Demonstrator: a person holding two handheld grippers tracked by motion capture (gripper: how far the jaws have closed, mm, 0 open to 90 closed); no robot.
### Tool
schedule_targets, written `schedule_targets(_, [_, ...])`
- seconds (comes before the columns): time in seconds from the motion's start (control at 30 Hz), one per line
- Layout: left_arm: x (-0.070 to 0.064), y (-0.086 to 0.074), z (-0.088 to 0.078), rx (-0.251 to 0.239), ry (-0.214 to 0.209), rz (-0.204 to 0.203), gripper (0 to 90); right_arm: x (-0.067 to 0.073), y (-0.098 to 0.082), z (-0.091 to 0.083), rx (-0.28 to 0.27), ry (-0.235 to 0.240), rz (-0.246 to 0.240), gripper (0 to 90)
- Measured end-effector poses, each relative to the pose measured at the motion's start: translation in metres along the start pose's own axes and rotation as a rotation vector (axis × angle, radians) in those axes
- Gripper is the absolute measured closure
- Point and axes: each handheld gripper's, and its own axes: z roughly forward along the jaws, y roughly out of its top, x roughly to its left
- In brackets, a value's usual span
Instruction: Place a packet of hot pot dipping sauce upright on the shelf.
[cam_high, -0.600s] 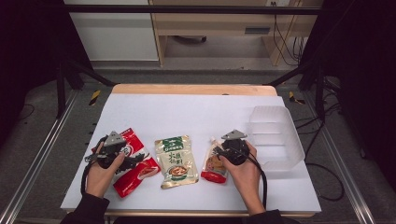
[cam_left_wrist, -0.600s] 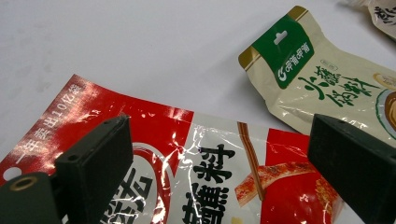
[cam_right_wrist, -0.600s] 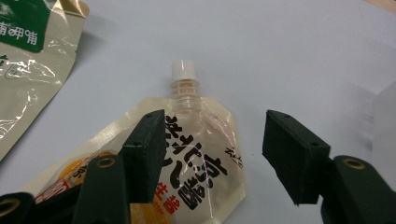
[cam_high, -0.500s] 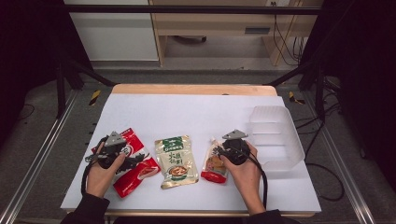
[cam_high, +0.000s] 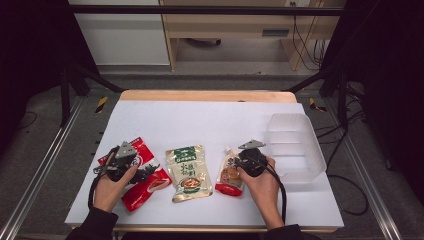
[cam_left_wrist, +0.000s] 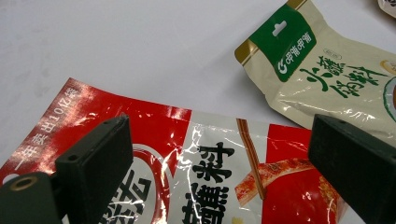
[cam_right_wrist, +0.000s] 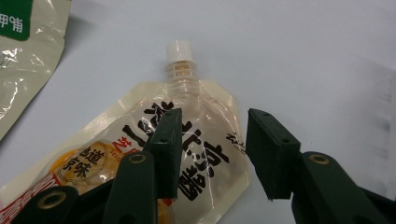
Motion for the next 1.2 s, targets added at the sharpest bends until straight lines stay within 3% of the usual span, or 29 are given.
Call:
schedule_targets(0.43, [-0.004,0.002,0.001,0.009,-0.001,0.016,6.9,-0.006,0.001,0.016,0.054,-0.002,0.043,52.1])
schedule_targets(0.67, [-0.006,0.003,0.002,0.019,-0.003,0.026,7.0,-0.007,-0.001,0.017,0.074,0.049,0.083,60.0])
schedule_targets(0.77, [-0.006,0.003,0.001,0.017,-0.003,0.026,7.0,-0.006,-0.001,0.015,0.081,0.042,0.055,67.5])
schedule_targets(0.8, [-0.007,0.004,0.001,0.019,0.001,0.028,7.1,-0.004,-0.001,0.013,0.082,0.026,0.022,76.2])
schedule_targets(0.93, [-0.008,0.004,0.001,0.018,-0.002,0.035,7.1,-0.004,-0.002,0.012,0.077,0.039,-0.005,86.4])
schedule_targets(1.1, [-0.008,0.005,0.001,0.019,-0.001,0.039,7.2,-0.002,-0.001,0.009,0.065,0.033,-0.030,88.8])
schedule_targets(1.2, [-0.008,0.005,0.000,0.017,0.000,0.036,7.2,-0.002,0.004,-0.005,0.015,0.046,-0.047,89.6])
